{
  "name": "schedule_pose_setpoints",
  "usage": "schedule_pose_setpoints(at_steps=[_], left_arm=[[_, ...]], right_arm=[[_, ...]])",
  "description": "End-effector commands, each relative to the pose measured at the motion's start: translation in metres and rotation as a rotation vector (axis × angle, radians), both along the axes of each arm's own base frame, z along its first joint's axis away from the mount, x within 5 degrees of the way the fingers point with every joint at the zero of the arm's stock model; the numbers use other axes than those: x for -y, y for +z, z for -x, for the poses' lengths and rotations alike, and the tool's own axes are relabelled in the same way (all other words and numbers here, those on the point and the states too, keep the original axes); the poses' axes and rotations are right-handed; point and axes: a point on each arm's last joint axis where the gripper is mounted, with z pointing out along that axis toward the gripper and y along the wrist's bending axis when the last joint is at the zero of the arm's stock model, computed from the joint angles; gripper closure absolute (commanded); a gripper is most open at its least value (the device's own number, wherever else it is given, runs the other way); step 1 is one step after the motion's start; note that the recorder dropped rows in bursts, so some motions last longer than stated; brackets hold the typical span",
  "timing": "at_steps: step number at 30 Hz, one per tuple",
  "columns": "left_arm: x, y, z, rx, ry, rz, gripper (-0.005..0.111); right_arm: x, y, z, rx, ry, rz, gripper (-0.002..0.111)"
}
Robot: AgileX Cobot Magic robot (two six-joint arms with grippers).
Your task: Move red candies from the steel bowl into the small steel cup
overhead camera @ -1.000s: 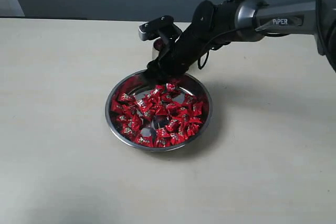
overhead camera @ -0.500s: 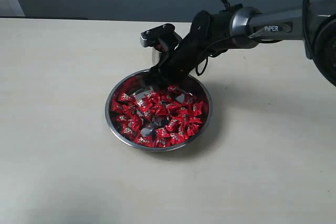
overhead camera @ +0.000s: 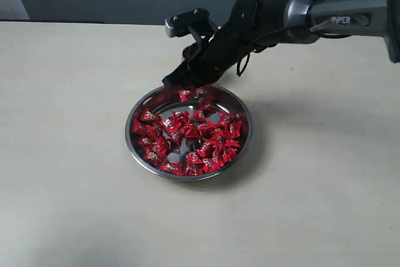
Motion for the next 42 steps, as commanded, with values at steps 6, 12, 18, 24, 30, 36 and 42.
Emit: schedule_pose_setpoints(at_steps=[6, 12, 18, 24, 30, 36, 42], left_arm=[[0.000, 0.000, 0.000, 0.008, -0.005, 0.001, 0.106], [0.000, 0.000, 0.000, 0.008, -0.005, 0.001, 0.106], [0.000, 0.000, 0.000, 0.008, -0.005, 0.001, 0.106], [0.000, 0.000, 0.000, 0.008, -0.005, 0.001, 0.106], [0.000, 0.000, 0.000, 0.008, -0.005, 0.001, 0.106], [0.000, 0.000, 0.000, 0.008, -0.005, 0.001, 0.106], [0.000, 0.000, 0.000, 0.008, -0.005, 0.001, 0.106]], right_arm=[[0.009, 0.064, -0.016, 0.327, -0.098, -0.084, 0.108], [0.017, 0.053, -0.031, 0.403, -0.170, -0.088, 0.108], [0.025, 0.037, -0.040, 0.385, -0.195, -0.069, 0.108], [0.026, 0.032, -0.042, 0.394, -0.208, -0.068, 0.108], [0.026, 0.031, -0.042, 0.384, -0.204, -0.066, 0.100], [0.026, 0.031, -0.042, 0.388, -0.205, -0.067, 0.068], [0.025, 0.036, -0.033, 0.302, -0.160, -0.060, 0.067]])
